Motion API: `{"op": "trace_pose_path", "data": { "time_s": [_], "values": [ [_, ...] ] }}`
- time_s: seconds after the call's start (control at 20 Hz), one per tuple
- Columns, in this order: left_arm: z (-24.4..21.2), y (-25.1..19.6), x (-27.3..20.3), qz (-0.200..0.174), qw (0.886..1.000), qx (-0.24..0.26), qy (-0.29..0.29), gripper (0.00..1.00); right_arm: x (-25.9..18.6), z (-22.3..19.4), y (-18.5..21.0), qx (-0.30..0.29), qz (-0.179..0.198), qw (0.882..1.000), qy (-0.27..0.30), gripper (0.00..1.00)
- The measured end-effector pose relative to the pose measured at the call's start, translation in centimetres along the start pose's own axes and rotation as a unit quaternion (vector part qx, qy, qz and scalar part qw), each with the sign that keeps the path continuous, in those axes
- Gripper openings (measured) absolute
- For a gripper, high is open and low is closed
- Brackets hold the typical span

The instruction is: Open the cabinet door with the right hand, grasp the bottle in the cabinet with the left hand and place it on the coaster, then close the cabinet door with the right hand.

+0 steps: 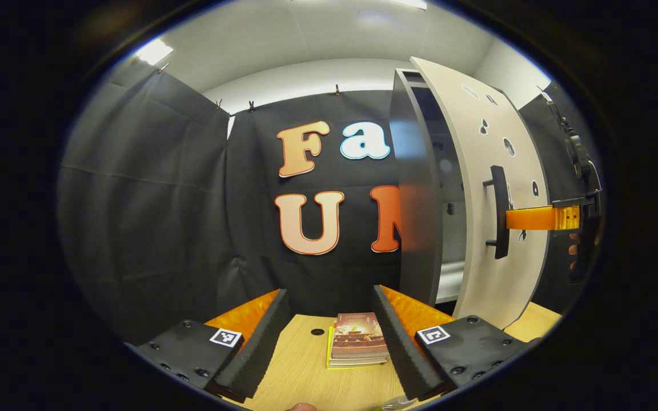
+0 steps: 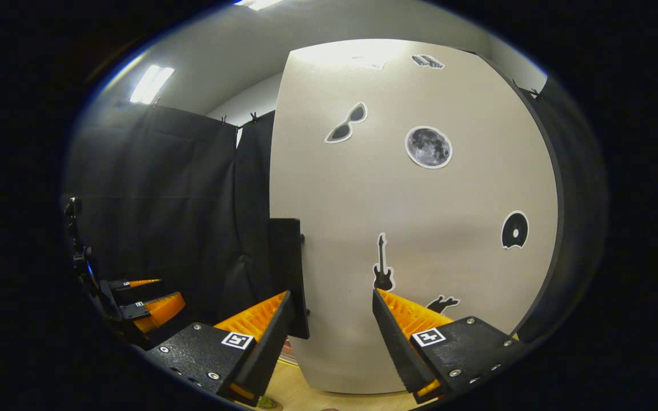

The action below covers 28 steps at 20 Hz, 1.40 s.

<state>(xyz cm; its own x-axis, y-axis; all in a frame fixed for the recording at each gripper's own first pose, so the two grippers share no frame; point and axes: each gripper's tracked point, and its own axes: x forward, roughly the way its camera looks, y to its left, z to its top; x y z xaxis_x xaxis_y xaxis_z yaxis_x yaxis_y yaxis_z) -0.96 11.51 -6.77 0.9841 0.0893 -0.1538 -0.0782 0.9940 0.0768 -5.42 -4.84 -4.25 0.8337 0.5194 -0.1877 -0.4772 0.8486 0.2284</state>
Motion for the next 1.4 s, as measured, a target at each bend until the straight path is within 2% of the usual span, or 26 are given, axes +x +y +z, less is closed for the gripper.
{"op": "trace_pose_path", "data": {
  "time_s": [0.3,0.45,0.6,0.85,1.1,1.4],
  "values": [
    [2.8,-3.4,0.7,-0.023,1.0,-0.009,-0.007,0.94,-4.2,1.3,-3.0,-0.006,-0.034,0.999,-0.01,0.86],
    [5.1,-6.2,0.8,-0.044,0.999,-0.007,-0.023,0.94,-7.3,2.4,-5.6,-0.014,-0.07,0.997,-0.022,0.88],
    [6.8,-9.2,1.1,-0.068,0.997,-0.025,-0.029,0.95,-10.5,3.4,-8.2,-0.03,-0.108,0.993,-0.031,0.92],
    [9.4,-12.2,0.7,-0.075,0.995,-0.041,-0.048,0.94,-15.8,4.8,-11.6,-0.052,-0.167,0.983,-0.048,0.92],
    [10.6,-15.3,-0.4,-0.085,0.994,-0.045,-0.058,0.95,-19.9,4.1,-13.3,-0.067,-0.198,0.977,-0.048,0.92],
    [12.1,-17.8,-1.6,-0.089,0.993,-0.054,-0.059,0.94,-22.5,5.3,-13.8,-0.059,-0.207,0.975,-0.059,0.92]
  ]
}}
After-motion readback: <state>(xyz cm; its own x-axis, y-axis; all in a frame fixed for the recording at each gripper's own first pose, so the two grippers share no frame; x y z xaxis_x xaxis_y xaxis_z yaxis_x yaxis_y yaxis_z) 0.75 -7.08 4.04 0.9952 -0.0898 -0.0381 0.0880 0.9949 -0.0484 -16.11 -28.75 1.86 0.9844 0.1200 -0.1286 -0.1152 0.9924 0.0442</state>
